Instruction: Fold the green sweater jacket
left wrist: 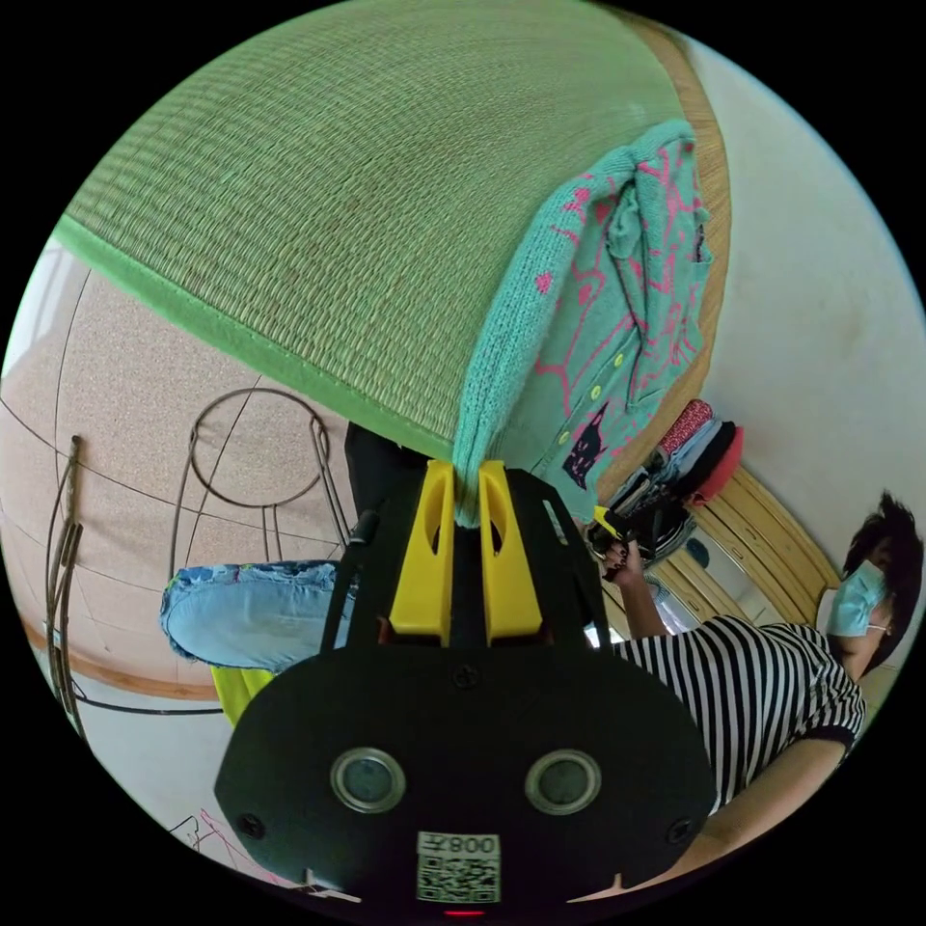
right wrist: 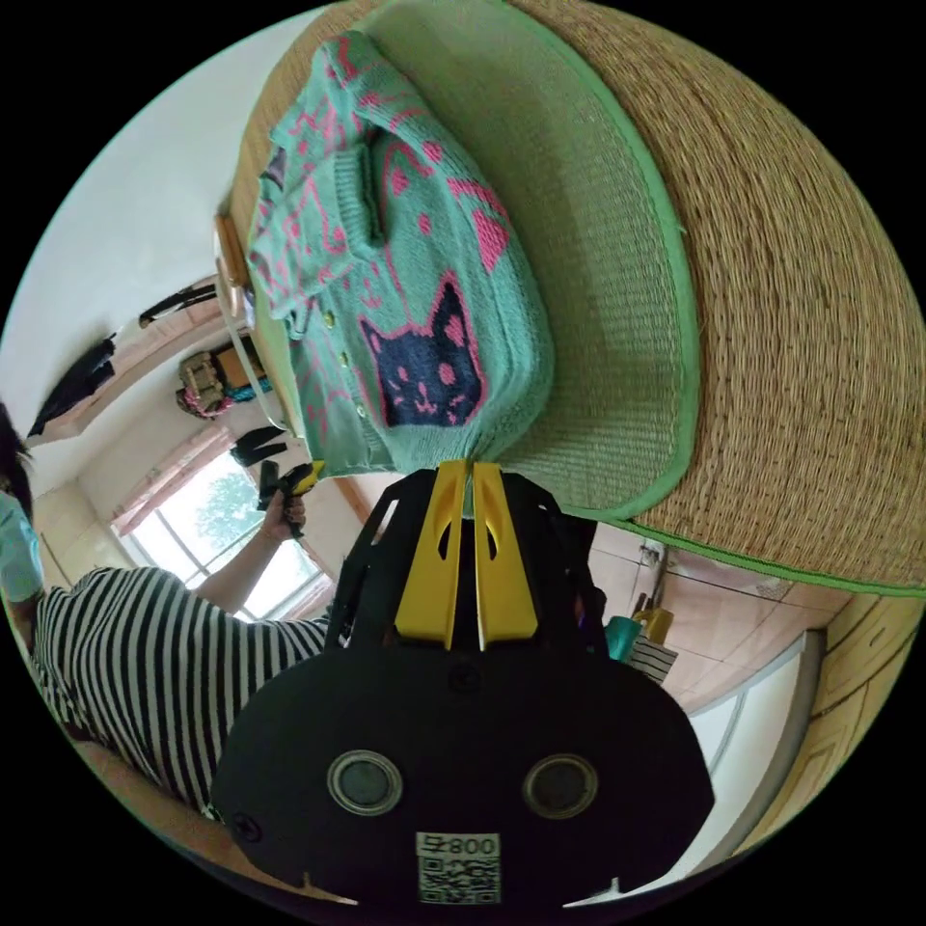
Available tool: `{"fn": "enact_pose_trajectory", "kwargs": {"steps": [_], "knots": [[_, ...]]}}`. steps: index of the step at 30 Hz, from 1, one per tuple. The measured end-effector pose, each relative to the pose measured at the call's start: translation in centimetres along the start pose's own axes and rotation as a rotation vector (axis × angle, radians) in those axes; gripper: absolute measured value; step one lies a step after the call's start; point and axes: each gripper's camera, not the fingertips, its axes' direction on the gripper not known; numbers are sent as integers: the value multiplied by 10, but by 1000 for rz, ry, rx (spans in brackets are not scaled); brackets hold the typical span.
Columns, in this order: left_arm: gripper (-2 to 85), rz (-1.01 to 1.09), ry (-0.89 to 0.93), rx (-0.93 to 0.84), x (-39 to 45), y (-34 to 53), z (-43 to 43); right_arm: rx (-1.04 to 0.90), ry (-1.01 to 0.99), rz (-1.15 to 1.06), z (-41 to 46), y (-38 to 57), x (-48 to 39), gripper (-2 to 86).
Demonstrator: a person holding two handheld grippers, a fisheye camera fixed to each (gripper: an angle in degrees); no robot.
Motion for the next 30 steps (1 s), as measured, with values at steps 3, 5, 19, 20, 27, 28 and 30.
{"fn": "enact_pose_trajectory", "kwargs": {"steps": [3, 5, 19, 20, 27, 28, 30], "knots": [[43, -5, -37, -27, 16, 5, -4, 12, -39, -43, -18, -6, -7, 8], [40, -4, -57, -50, 22, 6, -4, -23, -15, -71, -20, -12, -11, 8], [33, 130, 191, 100, 92, 8, -26, 84, -193, -120, -76, -18, -36, 7], [33, 142, 209, 114, 97, 6, -28, 114, -210, -142, -87, -22, -42, 7], [34, 278, 301, 234, 159, -44, -48, 215, -205, -286, -144, -62, -92, 7], [34, 292, 306, 246, 169, -54, -49, 216, -199, -294, -147, -66, -96, 7], [34, 311, 304, 259, 183, -70, -50, 225, -173, -327, -159, -84, -114, 6]]}}
